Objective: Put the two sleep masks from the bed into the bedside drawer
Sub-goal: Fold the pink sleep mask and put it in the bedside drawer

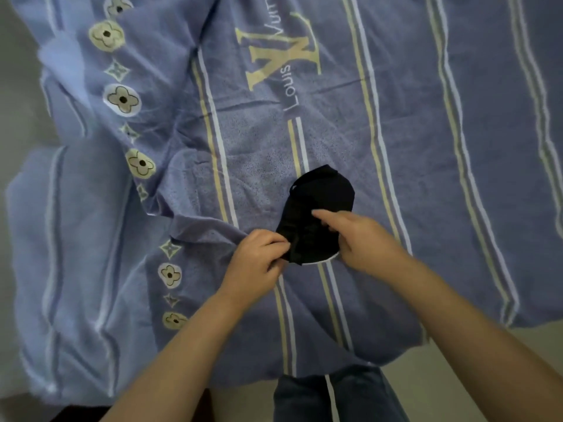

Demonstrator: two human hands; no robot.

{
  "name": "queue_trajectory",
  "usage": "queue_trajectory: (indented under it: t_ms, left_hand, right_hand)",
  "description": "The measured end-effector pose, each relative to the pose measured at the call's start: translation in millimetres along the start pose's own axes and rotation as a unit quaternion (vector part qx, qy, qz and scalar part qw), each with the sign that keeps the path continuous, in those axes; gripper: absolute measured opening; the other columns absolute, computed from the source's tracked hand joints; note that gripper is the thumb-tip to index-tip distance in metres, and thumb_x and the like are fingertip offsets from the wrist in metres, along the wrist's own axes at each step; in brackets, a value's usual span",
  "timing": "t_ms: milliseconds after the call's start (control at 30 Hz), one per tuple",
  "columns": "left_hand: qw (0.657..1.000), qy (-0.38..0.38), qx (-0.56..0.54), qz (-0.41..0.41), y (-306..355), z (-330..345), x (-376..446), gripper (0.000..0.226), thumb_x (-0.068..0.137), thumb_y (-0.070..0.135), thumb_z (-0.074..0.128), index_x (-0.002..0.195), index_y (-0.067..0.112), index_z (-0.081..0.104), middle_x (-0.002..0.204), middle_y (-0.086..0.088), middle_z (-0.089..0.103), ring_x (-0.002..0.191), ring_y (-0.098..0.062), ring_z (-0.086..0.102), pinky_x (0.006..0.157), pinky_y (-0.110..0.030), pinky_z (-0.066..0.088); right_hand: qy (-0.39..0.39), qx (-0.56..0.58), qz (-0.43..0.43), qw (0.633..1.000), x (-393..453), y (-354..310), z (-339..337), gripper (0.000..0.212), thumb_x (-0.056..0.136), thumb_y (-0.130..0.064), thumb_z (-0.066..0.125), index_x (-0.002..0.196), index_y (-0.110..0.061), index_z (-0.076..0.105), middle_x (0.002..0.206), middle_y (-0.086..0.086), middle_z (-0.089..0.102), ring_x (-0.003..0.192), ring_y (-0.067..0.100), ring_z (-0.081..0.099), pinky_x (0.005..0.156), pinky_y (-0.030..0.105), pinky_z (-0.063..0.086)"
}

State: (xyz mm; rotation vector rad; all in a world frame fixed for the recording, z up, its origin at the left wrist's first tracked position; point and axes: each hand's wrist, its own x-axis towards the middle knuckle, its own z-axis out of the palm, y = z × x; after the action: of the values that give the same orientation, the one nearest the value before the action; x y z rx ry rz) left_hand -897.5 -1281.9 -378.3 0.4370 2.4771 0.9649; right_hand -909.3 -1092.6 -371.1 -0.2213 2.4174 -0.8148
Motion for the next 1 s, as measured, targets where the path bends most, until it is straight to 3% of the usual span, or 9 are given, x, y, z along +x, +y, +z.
queue_trajectory:
  t_ms: [67, 167, 267, 367, 500, 633, 733, 900, 1000]
  left_hand:
    - [0.999, 0.036, -0.003, -0.016, 1.8, -2.9, 0.8, 0.018, 0.064, -0.008, 0.059, 0.080, -0.006, 0.068, 0.077, -0.021, 0.071, 0.080, -0.015, 0.051, 0.074, -0.025, 0.039]
    - [0.999, 0.045, 0.009, -0.006, 7.2, -9.6, 6.0, 0.017, 0.065, -0.009, 0.060, 0.080, -0.006, 0.068, 0.074, -0.021, 0.072, 0.074, -0.027, 0.063, 0.072, -0.026, 0.039]
    - [0.996, 0.083, -0.029, -0.022, 13.8, -15.5, 26.5, 0.019, 0.070, -0.009, 0.061, 0.088, -0.005, 0.066, 0.081, -0.023, 0.071, 0.078, -0.019, 0.059, 0.073, -0.027, 0.043]
    - [0.990, 0.084, -0.063, -0.090, 21.7, -12.1, 63.5, 0.026, 0.078, 0.001, 0.060, 0.104, 0.005, 0.062, 0.100, -0.017, 0.068, 0.090, -0.024, 0.058, 0.074, -0.024, 0.038]
    - [0.985, 0.007, 0.051, -0.162, 27.4, 7.5, 101.6, 0.033, 0.084, 0.020, 0.057, 0.115, 0.008, 0.054, 0.118, -0.013, 0.054, 0.113, -0.028, 0.045, 0.091, -0.036, 0.039]
    - [0.977, 0.012, 0.106, -0.183, 31.0, 22.9, 95.9, 0.049, 0.083, 0.033, 0.058, 0.122, 0.008, 0.043, 0.123, -0.014, 0.049, 0.115, -0.030, 0.038, 0.092, -0.041, 0.039]
    - [0.975, 0.014, 0.120, -0.185, 30.3, 25.2, 91.5, 0.051, 0.077, 0.038, 0.064, 0.116, 0.010, 0.046, 0.119, -0.013, 0.051, 0.112, -0.030, 0.039, 0.091, -0.039, 0.039]
    - [0.976, -0.001, 0.074, -0.206, 33.4, 23.5, 92.3, 0.049, 0.077, 0.030, 0.067, 0.115, 0.009, 0.045, 0.119, -0.015, 0.049, 0.112, -0.031, 0.041, 0.093, -0.038, 0.037]
    - [0.981, -0.023, 0.052, -0.186, 34.7, 22.1, 90.4, 0.041, 0.081, 0.023, 0.063, 0.115, 0.008, 0.048, 0.118, -0.016, 0.053, 0.109, -0.031, 0.049, 0.090, -0.038, 0.040]
  right_hand:
    - [-0.036, -0.125, -0.033, 0.991, 24.6, -6.2, -6.5, 0.050, 0.087, -0.008, 0.043, 0.133, -0.025, 0.035, 0.113, 0.016, 0.056, 0.092, 0.038, 0.056, 0.070, 0.039, 0.043]
    - [-0.079, -0.236, -0.072, 0.966, 51.2, -12.8, -14.9, 0.032, 0.088, -0.014, 0.044, 0.119, -0.014, 0.050, 0.109, 0.016, 0.059, 0.096, 0.035, 0.057, 0.070, 0.039, 0.043]
    - [0.094, -0.108, -0.034, 0.989, 46.2, 0.1, -38.9, 0.018, 0.080, -0.006, 0.054, 0.096, 0.001, 0.059, 0.092, 0.024, 0.062, 0.083, 0.039, 0.058, 0.062, 0.037, 0.040]
    - [0.286, -0.001, 0.040, 0.957, 27.5, 21.2, -63.7, 0.009, 0.073, 0.006, 0.055, 0.079, 0.005, 0.060, 0.074, 0.028, 0.062, 0.065, 0.035, 0.056, 0.058, 0.031, 0.035]
    - [0.384, 0.038, 0.151, 0.910, 16.7, 50.7, -65.6, 0.017, 0.076, 0.006, 0.055, 0.093, 0.006, 0.060, 0.092, 0.031, 0.061, 0.075, 0.026, 0.053, 0.067, 0.017, 0.030]
    - [0.348, 0.084, 0.235, 0.904, 13.9, 75.4, -48.1, 0.020, 0.084, -0.001, 0.053, 0.102, 0.006, 0.057, 0.103, 0.031, 0.061, 0.091, 0.040, 0.057, 0.073, 0.030, 0.037]
    - [0.327, 0.096, 0.221, 0.914, 13.7, 80.6, -42.3, 0.016, 0.086, -0.001, 0.050, 0.095, 0.006, 0.061, 0.094, 0.028, 0.065, 0.087, 0.039, 0.059, 0.068, 0.024, 0.034]
    - [0.221, 0.057, 0.090, 0.969, 27.3, 71.7, -50.5, 0.043, 0.073, 0.008, 0.056, 0.116, 0.004, 0.050, 0.112, 0.026, 0.058, 0.106, 0.040, 0.051, 0.088, 0.037, 0.038]
    - [0.183, -0.029, 0.017, 0.983, 34.7, 67.3, -50.7, 0.035, 0.071, 0.005, 0.055, 0.105, 0.003, 0.060, 0.095, 0.028, 0.066, 0.094, 0.044, 0.056, 0.079, 0.048, 0.045]
